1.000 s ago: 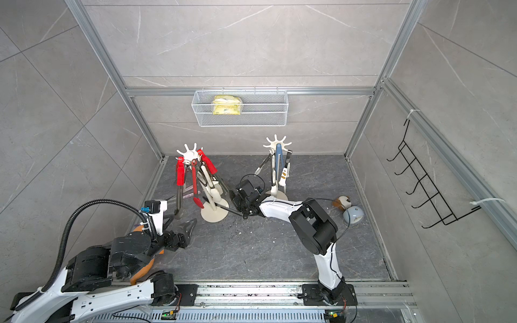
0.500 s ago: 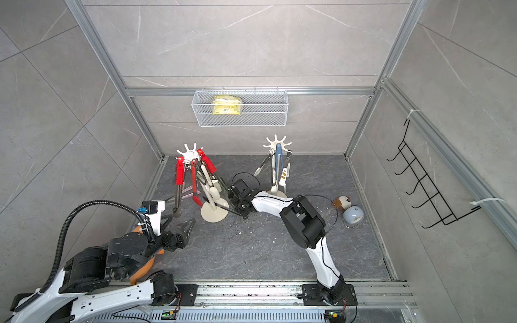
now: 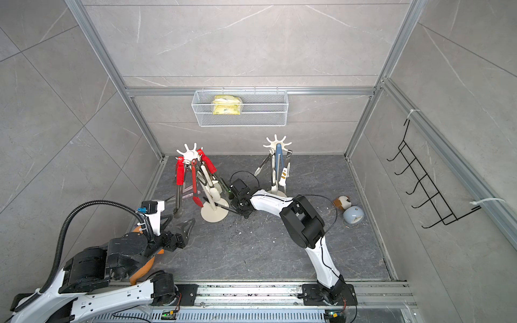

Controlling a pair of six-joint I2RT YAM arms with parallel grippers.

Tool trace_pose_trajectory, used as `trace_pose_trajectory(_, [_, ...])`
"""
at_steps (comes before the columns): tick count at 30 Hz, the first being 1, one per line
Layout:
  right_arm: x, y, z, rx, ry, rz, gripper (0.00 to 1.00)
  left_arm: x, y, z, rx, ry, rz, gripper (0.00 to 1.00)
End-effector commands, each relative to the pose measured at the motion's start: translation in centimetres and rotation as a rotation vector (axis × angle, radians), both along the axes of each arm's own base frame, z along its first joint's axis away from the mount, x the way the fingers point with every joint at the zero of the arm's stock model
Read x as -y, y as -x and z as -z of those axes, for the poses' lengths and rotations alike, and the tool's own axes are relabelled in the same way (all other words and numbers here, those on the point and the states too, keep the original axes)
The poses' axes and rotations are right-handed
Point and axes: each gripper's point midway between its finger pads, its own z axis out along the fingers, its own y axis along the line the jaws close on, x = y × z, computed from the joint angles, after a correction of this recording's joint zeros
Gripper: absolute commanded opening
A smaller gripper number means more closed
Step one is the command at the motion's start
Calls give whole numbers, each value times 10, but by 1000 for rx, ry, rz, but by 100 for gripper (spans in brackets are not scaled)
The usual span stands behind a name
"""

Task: Hang food tongs on kitchen utensil racks
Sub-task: Move the food tongs to the center of the board.

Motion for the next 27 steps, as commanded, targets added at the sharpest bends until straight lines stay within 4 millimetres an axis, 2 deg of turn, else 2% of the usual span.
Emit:
trace_pose_trajectory(1, [51,36,30,-110,194,-25,0,-3,-3,-8,26,2,-22,96])
trace_pose_trajectory(8, [93,69,39,-154,261,-31,0,1,-6,-12,32,-14,-21,96])
trace_pose_trajectory(15, [129,89,32,-165,311,-55,0,9,-8,-13,35,-22,-13,96])
trace_pose_trajectory(20, [159,106,36,-199,345,-68,0,14,-9,-15,43,-20,-5,96])
trace_pose_trajectory(23, [169,110,34,-197,352,-71,0,17,-10,-16,50,-19,-3,96])
trace_pose_trajectory(27, [170,104,27,-169,348,-87,0,20,-12,-19,71,-1,1,98])
